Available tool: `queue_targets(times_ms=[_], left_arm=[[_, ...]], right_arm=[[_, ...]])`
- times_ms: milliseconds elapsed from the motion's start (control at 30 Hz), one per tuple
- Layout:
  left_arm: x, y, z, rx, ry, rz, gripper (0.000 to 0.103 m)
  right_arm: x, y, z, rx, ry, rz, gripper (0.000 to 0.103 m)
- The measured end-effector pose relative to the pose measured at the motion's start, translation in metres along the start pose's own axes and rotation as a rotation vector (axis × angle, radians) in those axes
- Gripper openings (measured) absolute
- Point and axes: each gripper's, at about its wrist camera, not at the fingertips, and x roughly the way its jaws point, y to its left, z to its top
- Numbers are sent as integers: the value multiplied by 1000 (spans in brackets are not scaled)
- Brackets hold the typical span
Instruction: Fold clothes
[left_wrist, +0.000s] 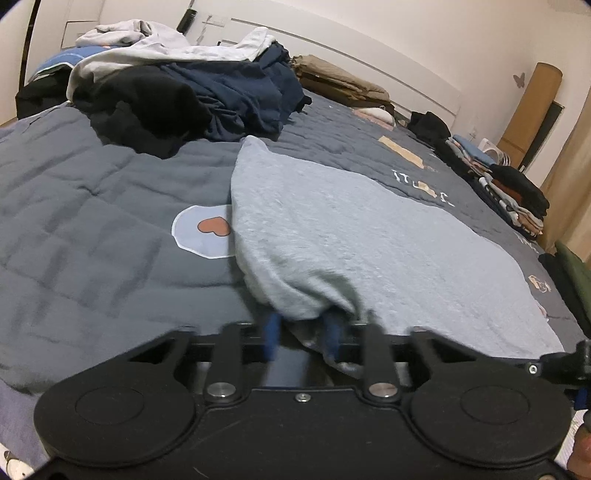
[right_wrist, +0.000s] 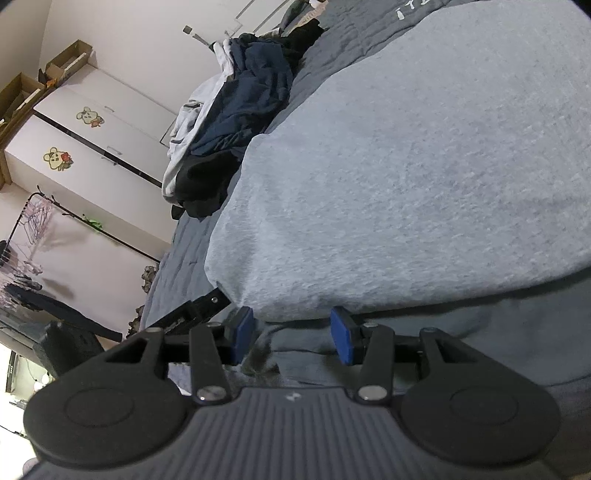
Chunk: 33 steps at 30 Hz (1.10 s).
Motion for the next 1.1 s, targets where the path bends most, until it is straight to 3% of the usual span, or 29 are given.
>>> queue_targets(times_ms=[167, 433, 500, 567, 633, 700, 733, 900, 1100], left_arm=[[-22, 14, 13, -17, -47, 26, 5], [-51, 42, 21, -9, -8, 187, 0], [-55, 50, 22, -33, 31, 163, 0], [-60, 51, 20, -55, 14, 129, 2], [-60, 53, 17, -124, 10, 70, 11], [-58, 57, 15, -230, 12, 3, 53], [-57, 59, 13, -286, 4, -23, 57], [-44, 57, 1, -453, 18, -127, 57], [-15, 59, -2, -565, 31, -146, 57]], right_arm=[[0, 0, 2, 2, -12, -9, 45], [3, -11, 2, 29, -20, -62, 45], [3, -10, 2, 27, -22, -64, 45], [3, -9, 2, 23, -22, -66, 45], [3, -8, 2, 27, -24, -62, 45], [2, -6, 2, 30, -28, -57, 45], [1, -5, 1, 27, -34, -52, 45], [-3, -2, 0, 26, -44, -29, 45], [-6, -6, -3, 43, -58, -31, 45]])
